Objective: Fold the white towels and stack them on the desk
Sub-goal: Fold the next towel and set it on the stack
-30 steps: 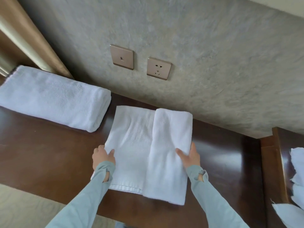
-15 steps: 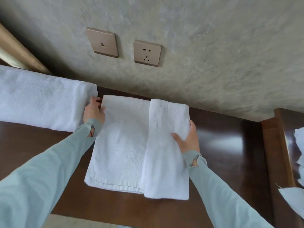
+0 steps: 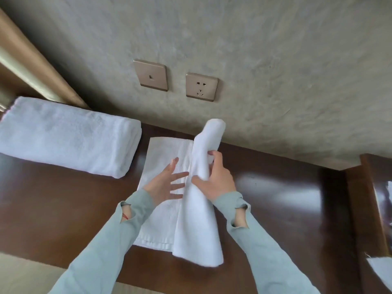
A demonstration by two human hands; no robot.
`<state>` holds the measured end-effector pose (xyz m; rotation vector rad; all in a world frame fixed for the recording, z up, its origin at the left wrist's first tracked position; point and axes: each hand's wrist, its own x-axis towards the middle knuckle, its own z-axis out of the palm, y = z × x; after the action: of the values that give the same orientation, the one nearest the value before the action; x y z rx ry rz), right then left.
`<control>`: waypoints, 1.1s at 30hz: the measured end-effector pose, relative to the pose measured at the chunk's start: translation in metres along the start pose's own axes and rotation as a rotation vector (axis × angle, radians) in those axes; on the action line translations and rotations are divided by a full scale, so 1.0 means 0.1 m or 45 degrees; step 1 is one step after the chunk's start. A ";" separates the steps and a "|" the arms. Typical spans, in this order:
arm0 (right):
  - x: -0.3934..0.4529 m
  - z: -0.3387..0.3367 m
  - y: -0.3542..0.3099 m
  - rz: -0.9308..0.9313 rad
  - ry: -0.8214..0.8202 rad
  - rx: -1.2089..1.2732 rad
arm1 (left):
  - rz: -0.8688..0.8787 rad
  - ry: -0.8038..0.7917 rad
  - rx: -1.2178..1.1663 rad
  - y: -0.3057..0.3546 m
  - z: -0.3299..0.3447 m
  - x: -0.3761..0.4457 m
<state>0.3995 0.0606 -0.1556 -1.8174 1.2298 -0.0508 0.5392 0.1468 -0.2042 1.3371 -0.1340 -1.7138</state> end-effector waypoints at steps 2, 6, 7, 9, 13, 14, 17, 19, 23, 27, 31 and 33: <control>0.01 0.33 -0.24 -0.112 -0.166 0.178 | 0.029 0.082 0.000 0.09 -0.07 -0.03; 0.19 0.81 -0.11 -0.201 -0.335 0.075 | -0.021 0.448 0.081 0.11 -0.57 -0.04; 0.21 0.85 0.00 -0.237 -0.294 0.027 | -0.021 0.473 0.135 0.09 -0.67 -0.05; 0.22 0.91 0.22 -0.312 -0.138 -0.065 | -0.002 0.415 0.190 0.06 -0.73 -0.05; 0.17 0.93 0.40 -0.328 0.182 -0.223 | 0.012 0.424 0.264 0.02 -0.68 -0.02; 0.20 0.92 0.42 -0.271 0.160 -0.228 | 0.035 0.462 0.281 -0.02 -0.68 0.01; 0.36 0.87 0.44 -0.386 0.060 -0.547 | 0.150 0.772 0.633 -0.11 -0.68 0.02; 0.48 0.88 0.44 -0.550 0.010 -0.772 | 0.234 1.012 0.848 -0.18 -0.72 -0.01; 0.64 0.96 0.51 -0.501 -0.013 -0.988 | 0.220 1.061 1.029 -0.36 -0.80 -0.06; 0.66 0.97 0.30 -0.509 0.021 -0.983 | 0.136 1.045 0.993 -0.54 -0.73 -0.16; 0.79 1.05 0.24 -0.620 0.007 -1.049 | 0.067 1.095 1.122 -0.63 -0.72 -0.14; 0.88 1.11 0.19 -0.558 -0.061 -1.141 | 0.041 1.094 1.118 -0.58 -0.73 -0.12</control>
<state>0.4832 0.0651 -0.2708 -2.8183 0.8359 0.3492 0.5641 0.2193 -0.2583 2.5772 -0.4311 -0.9034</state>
